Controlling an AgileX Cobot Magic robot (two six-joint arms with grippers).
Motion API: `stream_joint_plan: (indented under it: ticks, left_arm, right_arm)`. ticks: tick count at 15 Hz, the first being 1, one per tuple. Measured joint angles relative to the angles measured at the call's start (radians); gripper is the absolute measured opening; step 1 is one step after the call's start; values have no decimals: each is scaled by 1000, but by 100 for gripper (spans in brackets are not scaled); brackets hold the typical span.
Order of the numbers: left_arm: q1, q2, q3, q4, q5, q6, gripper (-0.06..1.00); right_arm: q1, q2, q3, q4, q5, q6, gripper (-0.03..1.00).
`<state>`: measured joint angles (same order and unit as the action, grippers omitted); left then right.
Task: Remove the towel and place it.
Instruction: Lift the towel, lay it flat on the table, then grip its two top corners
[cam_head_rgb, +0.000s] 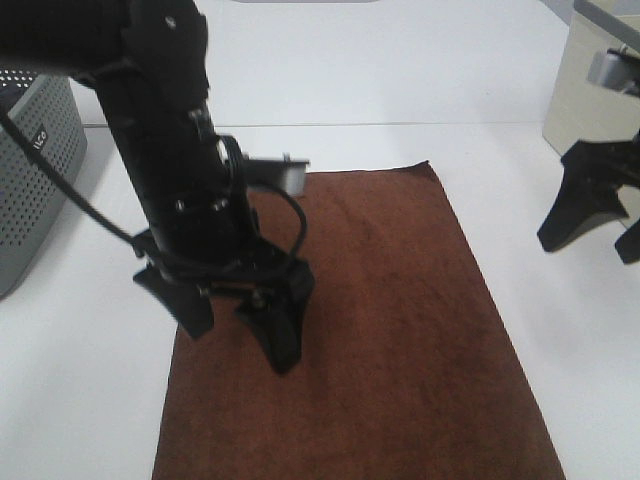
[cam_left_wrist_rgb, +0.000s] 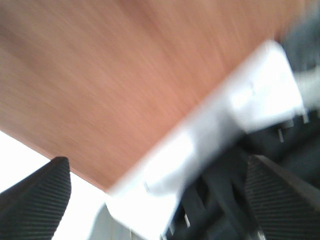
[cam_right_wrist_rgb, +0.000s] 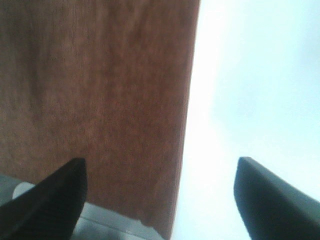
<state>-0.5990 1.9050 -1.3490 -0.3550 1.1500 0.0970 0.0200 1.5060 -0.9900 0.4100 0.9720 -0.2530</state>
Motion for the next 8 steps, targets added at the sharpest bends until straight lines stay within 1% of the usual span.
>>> stream_joint_plan:
  ticks: [2, 5, 6, 7, 8]
  left_arm:
    - [109, 0, -62, 43, -64, -1, 87]
    - [283, 13, -101, 70, -160, 6, 87]
    - [339, 28, -112, 71, -191, 6, 87]
    - [377, 51, -127, 73, -211, 8, 87]
    - [405, 80, -148, 74, -217, 14, 87]
  right_arm:
    - [-15, 101, -137, 8, 19, -8, 85]
    - [-15, 283, -360, 16, 62, -25, 87]
    - [-15, 336, -427, -3, 62, -41, 87]
    - [-15, 373, -471, -16, 46, -55, 87]
    - [-15, 394, -486, -7, 6, -55, 87]
